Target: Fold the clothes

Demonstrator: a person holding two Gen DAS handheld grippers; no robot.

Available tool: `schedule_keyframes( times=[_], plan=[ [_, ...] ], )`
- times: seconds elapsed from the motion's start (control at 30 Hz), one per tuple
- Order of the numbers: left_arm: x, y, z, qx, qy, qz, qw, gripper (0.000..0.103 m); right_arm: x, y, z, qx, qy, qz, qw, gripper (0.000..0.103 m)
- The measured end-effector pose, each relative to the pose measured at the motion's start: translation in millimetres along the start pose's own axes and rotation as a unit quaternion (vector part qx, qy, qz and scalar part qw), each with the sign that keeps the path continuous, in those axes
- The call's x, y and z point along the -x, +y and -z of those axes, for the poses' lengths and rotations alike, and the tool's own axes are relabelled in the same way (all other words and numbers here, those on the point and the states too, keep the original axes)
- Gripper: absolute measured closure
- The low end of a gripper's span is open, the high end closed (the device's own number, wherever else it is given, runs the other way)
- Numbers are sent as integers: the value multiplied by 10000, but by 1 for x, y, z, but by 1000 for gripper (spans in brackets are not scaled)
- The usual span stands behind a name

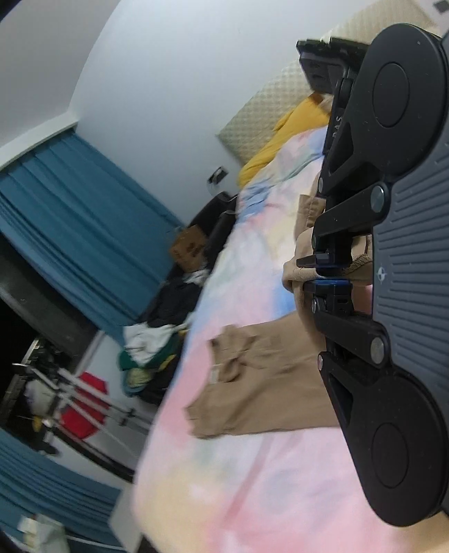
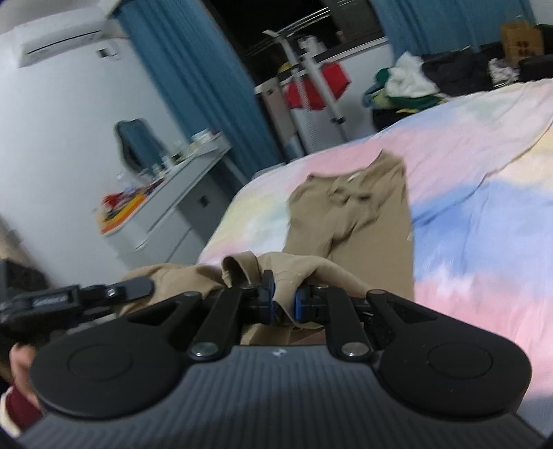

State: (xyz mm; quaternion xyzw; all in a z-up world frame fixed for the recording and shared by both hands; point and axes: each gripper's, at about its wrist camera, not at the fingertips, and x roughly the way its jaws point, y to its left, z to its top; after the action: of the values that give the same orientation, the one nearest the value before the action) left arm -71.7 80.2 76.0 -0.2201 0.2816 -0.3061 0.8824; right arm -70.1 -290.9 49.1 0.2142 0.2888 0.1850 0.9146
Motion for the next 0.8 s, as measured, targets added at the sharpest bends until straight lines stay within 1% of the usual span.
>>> schedule_keyframes(
  times=[0.17,0.33,0.43,0.5,0.63,0.7,0.73,0.77,0.8],
  plan=[
    [-71,24,-44,-35,-128,-248,9996,97,-64,-15,-41,14,-161,456,9988,89],
    [-145,63,-62,98,39,-580,9983,96,-130,-54,-54,-127,-129,851,9962,89],
    [-183,87,-63,171,195,-736,9970,96,-162,-79,-50,-273,-5,930,9953,89],
    [-203,101,-57,120,312,-885,9955,95,-180,-93,-46,-306,75,983,9947,89],
    [-232,126,-43,110,565,-1172,9914,93,-210,-112,-35,-175,206,1023,9944,88],
    [-238,133,-37,104,649,-1242,9901,85,-221,-120,-31,-262,285,1009,9941,87],
    [-238,134,-36,94,647,-1264,9898,73,-224,-122,-30,-356,303,950,9944,86],
    [-236,133,-34,78,632,-1282,9897,59,-226,-125,-30,-429,334,871,9947,85],
    [-234,133,-33,63,618,-1299,9896,54,-226,-125,-31,-463,367,815,9949,80]
  ],
)
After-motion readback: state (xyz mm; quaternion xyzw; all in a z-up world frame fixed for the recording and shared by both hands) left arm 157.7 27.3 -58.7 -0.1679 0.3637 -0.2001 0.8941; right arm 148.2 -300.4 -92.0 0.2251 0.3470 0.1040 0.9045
